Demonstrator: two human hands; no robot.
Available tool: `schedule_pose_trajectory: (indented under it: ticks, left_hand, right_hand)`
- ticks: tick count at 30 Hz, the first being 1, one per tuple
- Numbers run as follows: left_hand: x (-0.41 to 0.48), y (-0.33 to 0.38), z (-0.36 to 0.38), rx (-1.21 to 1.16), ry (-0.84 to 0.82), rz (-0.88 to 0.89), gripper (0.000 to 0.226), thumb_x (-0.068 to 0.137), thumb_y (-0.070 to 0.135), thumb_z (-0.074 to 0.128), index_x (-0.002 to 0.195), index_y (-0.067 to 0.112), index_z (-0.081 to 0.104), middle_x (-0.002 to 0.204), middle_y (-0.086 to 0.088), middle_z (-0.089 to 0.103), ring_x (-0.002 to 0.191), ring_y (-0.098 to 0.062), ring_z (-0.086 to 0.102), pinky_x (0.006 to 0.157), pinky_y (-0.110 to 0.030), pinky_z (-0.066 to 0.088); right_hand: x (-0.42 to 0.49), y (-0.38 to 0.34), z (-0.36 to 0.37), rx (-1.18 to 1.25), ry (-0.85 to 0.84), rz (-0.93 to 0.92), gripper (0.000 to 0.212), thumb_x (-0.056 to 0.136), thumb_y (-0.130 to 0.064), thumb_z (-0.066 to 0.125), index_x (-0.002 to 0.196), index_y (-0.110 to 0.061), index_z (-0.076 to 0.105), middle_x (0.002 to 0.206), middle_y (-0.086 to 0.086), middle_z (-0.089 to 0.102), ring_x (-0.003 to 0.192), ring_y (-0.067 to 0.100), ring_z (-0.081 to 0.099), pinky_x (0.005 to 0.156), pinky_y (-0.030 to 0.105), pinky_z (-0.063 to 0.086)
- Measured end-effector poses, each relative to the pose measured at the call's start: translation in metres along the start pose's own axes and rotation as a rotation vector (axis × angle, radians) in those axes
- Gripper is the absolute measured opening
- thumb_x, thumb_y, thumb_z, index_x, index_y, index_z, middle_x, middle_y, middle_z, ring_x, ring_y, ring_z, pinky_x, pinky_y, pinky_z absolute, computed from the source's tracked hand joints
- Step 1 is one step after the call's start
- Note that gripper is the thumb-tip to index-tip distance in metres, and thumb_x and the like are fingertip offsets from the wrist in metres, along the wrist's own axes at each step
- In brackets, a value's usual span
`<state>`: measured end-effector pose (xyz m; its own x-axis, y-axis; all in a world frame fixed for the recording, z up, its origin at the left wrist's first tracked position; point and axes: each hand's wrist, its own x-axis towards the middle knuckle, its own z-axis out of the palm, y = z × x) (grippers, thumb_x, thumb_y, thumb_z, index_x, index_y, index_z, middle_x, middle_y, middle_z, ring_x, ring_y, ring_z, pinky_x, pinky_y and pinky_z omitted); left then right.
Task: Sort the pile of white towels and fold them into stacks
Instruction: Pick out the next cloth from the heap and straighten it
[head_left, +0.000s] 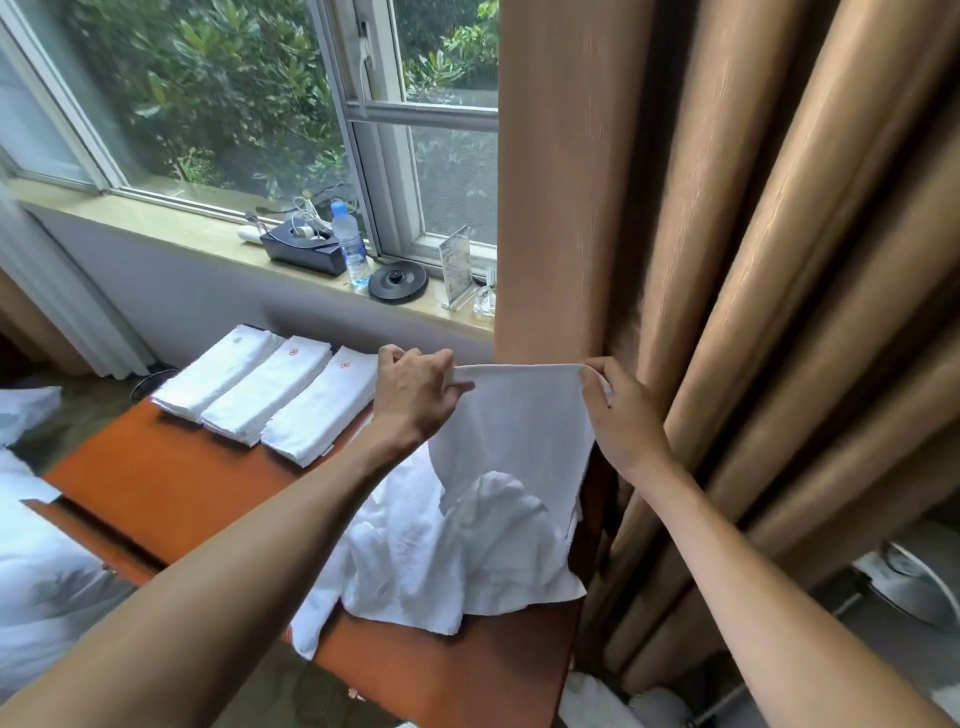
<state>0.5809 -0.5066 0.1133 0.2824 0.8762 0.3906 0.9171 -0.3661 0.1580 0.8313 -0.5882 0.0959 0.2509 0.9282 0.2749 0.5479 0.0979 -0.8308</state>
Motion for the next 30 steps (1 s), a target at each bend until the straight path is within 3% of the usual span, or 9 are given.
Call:
schedule_pose_trajectory:
  ticks: [4, 9, 12, 15, 17, 19, 22, 28, 30]
  left_hand:
    - [0.009, -0.003, -0.015, 0.021, -0.026, 0.003, 0.041, 0.093, 0.059, 0.064, 0.087, 0.019, 0.056, 0.083, -0.013, 0.072, 0.087, -0.036, 0.064, 0.087, -0.039, 0.036]
    - [0.017, 0.003, -0.033, -0.381, -0.242, -0.162, 0.036, 0.087, 0.05, 0.066, 0.077, 0.019, 0.049, 0.081, -0.003, 0.07, 0.084, -0.031, 0.066, 0.075, -0.042, 0.055]
    - [0.013, 0.002, -0.035, -0.577, -0.309, -0.242, 0.025, 0.085, 0.037, 0.066, 0.08, 0.015, 0.056, 0.078, -0.004, 0.068, 0.079, -0.029, 0.066, 0.072, -0.041, 0.053]
    - [0.002, 0.006, -0.03, -0.824, -0.358, -0.327, 0.019, 0.08, 0.028, 0.066, 0.083, 0.011, 0.057, 0.074, -0.001, 0.062, 0.07, -0.021, 0.058, 0.064, -0.033, 0.047]
    - [-0.008, 0.007, -0.027, -0.919, -0.393, -0.365, 0.021, 0.082, 0.025, 0.068, 0.091, 0.008, 0.059, 0.082, -0.002, 0.064, 0.073, -0.017, 0.06, 0.066, -0.032, 0.049]
    - [-0.021, 0.008, -0.025, -1.026, -0.452, -0.351, 0.029, 0.081, 0.028, 0.069, 0.1, 0.008, 0.061, 0.094, -0.004, 0.069, 0.08, -0.016, 0.065, 0.069, -0.034, 0.054]
    - [-0.038, 0.009, -0.024, -1.164, -0.499, -0.29, 0.03, 0.08, 0.027, 0.068, 0.107, 0.014, 0.066, 0.105, -0.005, 0.073, 0.088, -0.012, 0.07, 0.069, -0.026, 0.058]
    - [-0.062, 0.001, -0.02, -1.256, -0.486, -0.343, 0.029, 0.083, 0.02, 0.075, 0.111, 0.019, 0.068, 0.1, -0.007, 0.072, 0.082, -0.014, 0.073, 0.069, -0.032, 0.061]
    - [-0.069, -0.001, -0.02, -1.267, -0.48, -0.389, 0.033, 0.083, 0.019, 0.079, 0.112, 0.018, 0.064, 0.099, -0.01, 0.07, 0.087, -0.022, 0.074, 0.077, -0.043, 0.064]
  right_hand:
    - [0.0, -0.012, -0.015, -0.008, 0.101, 0.031, 0.017, 0.108, -0.038, 0.046, 0.105, -0.037, 0.063, 0.094, -0.026, 0.066, 0.094, -0.009, 0.06, 0.07, 0.012, 0.043]
    - [-0.001, -0.031, -0.016, 0.072, 0.083, 0.045, 0.015, 0.105, -0.036, 0.053, 0.11, -0.038, 0.067, 0.103, -0.029, 0.068, 0.101, -0.006, 0.062, 0.075, 0.007, 0.046]
    - [-0.008, -0.038, -0.005, 0.098, 0.023, 0.077, 0.014, 0.104, -0.034, 0.058, 0.116, -0.034, 0.064, 0.103, -0.021, 0.071, 0.1, -0.001, 0.065, 0.08, 0.015, 0.05]
    - [-0.016, -0.047, 0.011, 0.115, 0.006, 0.119, 0.011, 0.101, -0.031, 0.064, 0.111, -0.028, 0.06, 0.084, -0.018, 0.067, 0.082, 0.002, 0.063, 0.074, 0.022, 0.047]
    - [-0.025, -0.057, 0.026, 0.132, -0.028, 0.109, 0.01, 0.099, -0.029, 0.067, 0.106, -0.028, 0.06, 0.084, -0.012, 0.066, 0.077, 0.004, 0.06, 0.071, 0.021, 0.046]
    - [-0.034, -0.064, 0.041, 0.138, -0.065, 0.093, 0.009, 0.099, -0.026, 0.069, 0.104, -0.028, 0.062, 0.094, -0.001, 0.07, 0.084, 0.011, 0.064, 0.076, 0.024, 0.051]
    - [-0.047, -0.071, 0.054, 0.181, -0.078, 0.119, 0.009, 0.099, -0.022, 0.067, 0.105, -0.029, 0.065, 0.095, -0.002, 0.07, 0.087, 0.015, 0.066, 0.077, 0.029, 0.055]
    - [-0.076, -0.077, 0.074, 0.214, -0.106, 0.156, 0.013, 0.098, -0.027, 0.069, 0.11, -0.031, 0.067, 0.088, -0.006, 0.064, 0.079, 0.008, 0.063, 0.076, 0.036, 0.058]
    - [-0.086, -0.08, 0.078, 0.189, -0.109, 0.164, 0.017, 0.098, -0.028, 0.069, 0.115, -0.031, 0.069, 0.089, -0.005, 0.065, 0.079, 0.007, 0.062, 0.077, 0.035, 0.058]
